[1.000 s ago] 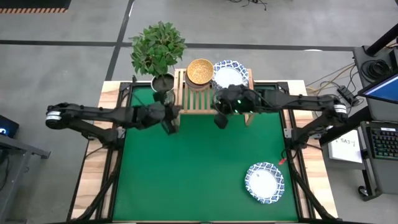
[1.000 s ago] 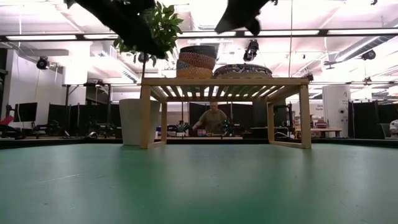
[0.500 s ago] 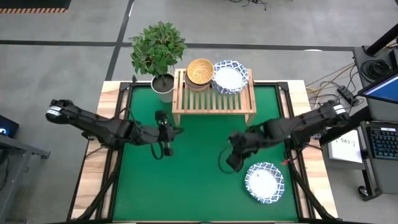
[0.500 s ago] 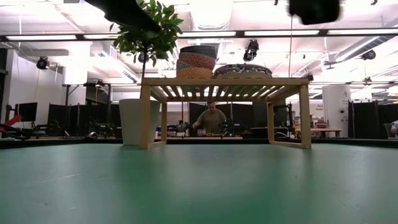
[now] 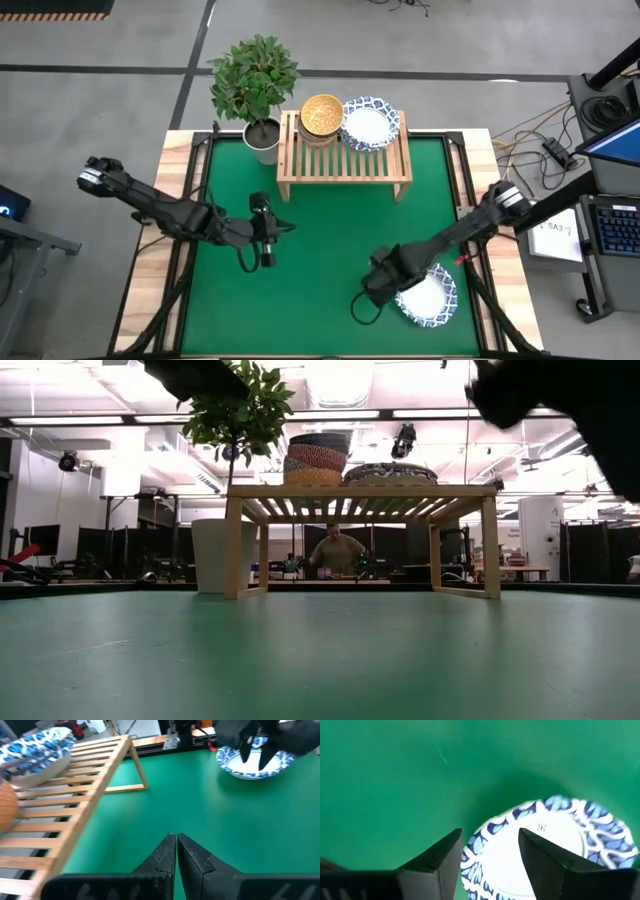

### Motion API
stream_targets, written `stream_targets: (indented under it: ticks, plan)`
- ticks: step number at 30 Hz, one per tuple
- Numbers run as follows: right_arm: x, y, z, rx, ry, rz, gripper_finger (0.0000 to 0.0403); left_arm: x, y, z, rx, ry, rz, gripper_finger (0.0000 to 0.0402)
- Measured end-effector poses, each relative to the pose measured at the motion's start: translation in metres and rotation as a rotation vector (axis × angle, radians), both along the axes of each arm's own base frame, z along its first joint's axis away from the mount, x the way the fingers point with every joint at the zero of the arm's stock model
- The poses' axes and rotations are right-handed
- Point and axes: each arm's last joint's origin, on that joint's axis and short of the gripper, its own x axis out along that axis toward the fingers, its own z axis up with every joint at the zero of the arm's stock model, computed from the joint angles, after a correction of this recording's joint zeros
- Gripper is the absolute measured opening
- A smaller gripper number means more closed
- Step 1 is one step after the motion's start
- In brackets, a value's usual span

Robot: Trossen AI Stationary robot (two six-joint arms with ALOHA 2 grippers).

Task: Place and stack bowls onto a shelf
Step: Stack the blue patterned bowl on top of the blue patterned bowl on the shelf

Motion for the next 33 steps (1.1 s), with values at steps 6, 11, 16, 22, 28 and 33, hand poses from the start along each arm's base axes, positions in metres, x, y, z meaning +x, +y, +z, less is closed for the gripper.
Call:
stream_targets:
  ticks: [6,11,16,22,28,33]
  plan:
    - [0.002,0.025,-0.031,0.031,0.128,0.026,0.0196,0.000,-0.019,-0.009,-0.032,0.024,-0.045,0.0000]
    - [0.003,0.037,-0.047,0.013,0.152,0.024,0.0195,0.001,-0.031,-0.017,-0.037,0.051,-0.075,0.0000]
    - [0.005,0.040,-0.058,-0.003,0.165,0.039,0.0168,0.003,-0.035,-0.022,-0.035,0.065,-0.077,0.0000]
    - [0.008,0.040,-0.054,0.029,0.122,0.102,0.0041,0.004,-0.034,-0.021,-0.026,0.045,-0.053,0.0000]
    - [0.025,0.037,-0.009,0.092,-0.063,0.263,0.0012,0.004,-0.033,-0.018,-0.013,0.019,-0.039,0.0000]
    - [0.037,0.017,0.047,-0.021,-0.254,0.370,0.0010,0.001,-0.032,-0.013,-0.008,0.001,-0.046,0.0000]
